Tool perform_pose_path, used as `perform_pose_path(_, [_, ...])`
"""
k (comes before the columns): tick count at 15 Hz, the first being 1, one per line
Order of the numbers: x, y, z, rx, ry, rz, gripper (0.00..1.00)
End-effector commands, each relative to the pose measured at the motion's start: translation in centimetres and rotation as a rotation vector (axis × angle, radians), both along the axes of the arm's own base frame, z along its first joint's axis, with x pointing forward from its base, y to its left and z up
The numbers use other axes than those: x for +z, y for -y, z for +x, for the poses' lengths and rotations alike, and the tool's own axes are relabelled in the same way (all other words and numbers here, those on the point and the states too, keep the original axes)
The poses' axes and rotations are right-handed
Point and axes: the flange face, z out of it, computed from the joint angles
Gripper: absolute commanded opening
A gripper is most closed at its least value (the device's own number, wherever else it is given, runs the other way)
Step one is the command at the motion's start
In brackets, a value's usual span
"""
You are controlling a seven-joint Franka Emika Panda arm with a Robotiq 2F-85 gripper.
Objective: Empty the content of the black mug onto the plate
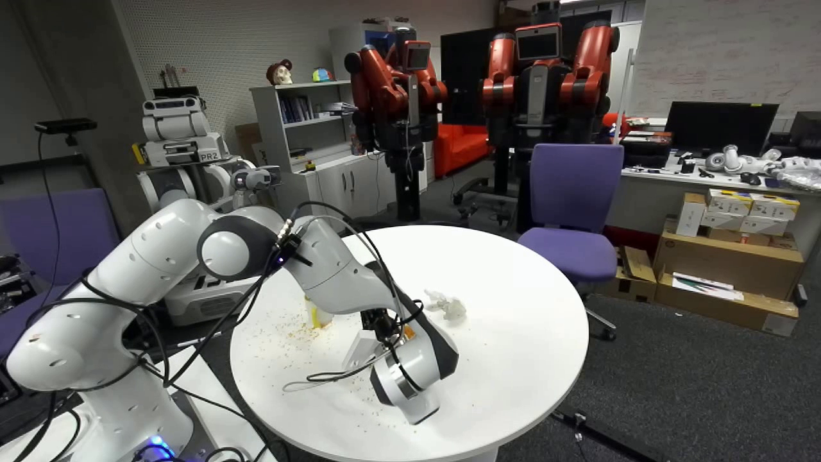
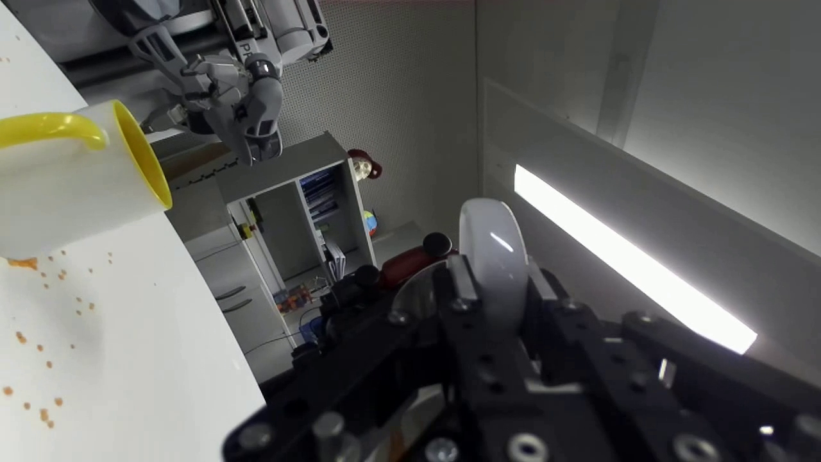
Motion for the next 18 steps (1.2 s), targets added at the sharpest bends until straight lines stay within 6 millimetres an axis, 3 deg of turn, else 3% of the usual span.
perform_pose_path(1, [1.6, 0.3, 1.2, 0.024, 0.041, 0.072, 0.05])
perform_pose_path(18, [2.8, -0.3, 1.9, 0.041, 0.161, 0.186, 0.05])
